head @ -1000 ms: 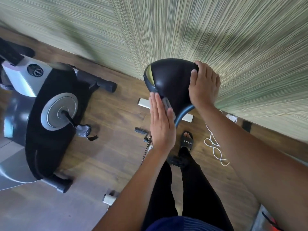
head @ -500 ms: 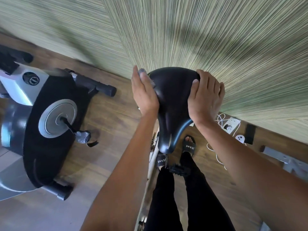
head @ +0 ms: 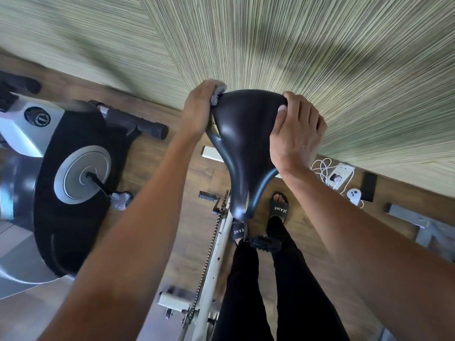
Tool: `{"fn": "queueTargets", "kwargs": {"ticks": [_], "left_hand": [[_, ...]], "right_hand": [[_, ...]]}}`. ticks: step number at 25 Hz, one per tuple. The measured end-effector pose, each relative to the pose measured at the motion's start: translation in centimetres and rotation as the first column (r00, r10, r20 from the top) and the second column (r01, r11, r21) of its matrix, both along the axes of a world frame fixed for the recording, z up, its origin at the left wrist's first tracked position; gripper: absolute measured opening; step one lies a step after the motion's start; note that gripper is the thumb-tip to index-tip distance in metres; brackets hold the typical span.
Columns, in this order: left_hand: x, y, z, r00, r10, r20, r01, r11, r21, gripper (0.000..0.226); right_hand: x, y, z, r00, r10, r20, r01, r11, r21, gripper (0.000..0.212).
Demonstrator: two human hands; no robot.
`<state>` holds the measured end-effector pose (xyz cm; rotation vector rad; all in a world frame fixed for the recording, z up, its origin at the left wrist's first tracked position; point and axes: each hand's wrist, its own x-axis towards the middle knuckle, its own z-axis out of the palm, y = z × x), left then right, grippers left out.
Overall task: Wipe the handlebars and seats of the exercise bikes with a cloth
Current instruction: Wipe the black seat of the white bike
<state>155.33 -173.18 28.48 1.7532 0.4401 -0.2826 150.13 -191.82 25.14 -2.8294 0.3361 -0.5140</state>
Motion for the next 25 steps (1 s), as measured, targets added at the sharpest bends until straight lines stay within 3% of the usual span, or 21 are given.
{"fn": "queueTargets", "kwargs": {"ticks": [2,4,8,12,17,20,23,25], "left_hand": [[-4.0,-1.5,0.3,0.971,0.174,0.166,-0.164,0.984,-0.072,0.019],[-7.9,-3.6,-0.7,0.942,0.247,0.227,-0.243,0.969,-0.045,0.022],[-15.3,-7.3,-2.2,0.985,0.064,0.161,-0.095,0.977,0.189,0.059],[-24.0,-7.8,-2.1,0.971,-0.088,0.221,0.042,0.979,0.202,0.058],[-25.7,-8.8,-3.0,0.948,-0.167,0.272,0.034,0.9,0.434,0.061],[-22.2,-7.3,-2.7,0.887,-0.361,0.286,0.116,0.776,0.62,0.06],[-16.7,-6.9,-1.7,0.791,-0.571,0.219,0.144,0.522,0.84,0.057],[-11.4,-7.6,-1.2,0.8,-0.589,0.115,0.139,0.369,0.919,0.058]], "right_hand": [[0.0,0.1,0.2,1.0,-0.004,0.002,0.004,1.0,0.006,0.034],[-0.1,0.1,0.3,1.0,-0.004,0.004,0.004,1.0,0.018,0.034],[-0.2,0.1,0.7,0.999,0.014,-0.043,-0.011,0.998,0.06,0.037],[-0.2,0.1,1.2,0.994,0.026,-0.106,-0.015,0.994,0.107,0.042],[-0.3,-0.1,1.5,0.991,0.057,-0.122,-0.039,0.989,0.146,0.044],[-0.5,-0.1,1.5,0.992,0.058,-0.108,-0.041,0.987,0.158,0.042],[-0.1,-0.4,1.9,0.981,0.08,-0.176,-0.034,0.968,0.25,0.04],[0.3,-1.2,2.0,0.966,0.124,-0.227,-0.032,0.928,0.371,0.039]]}}
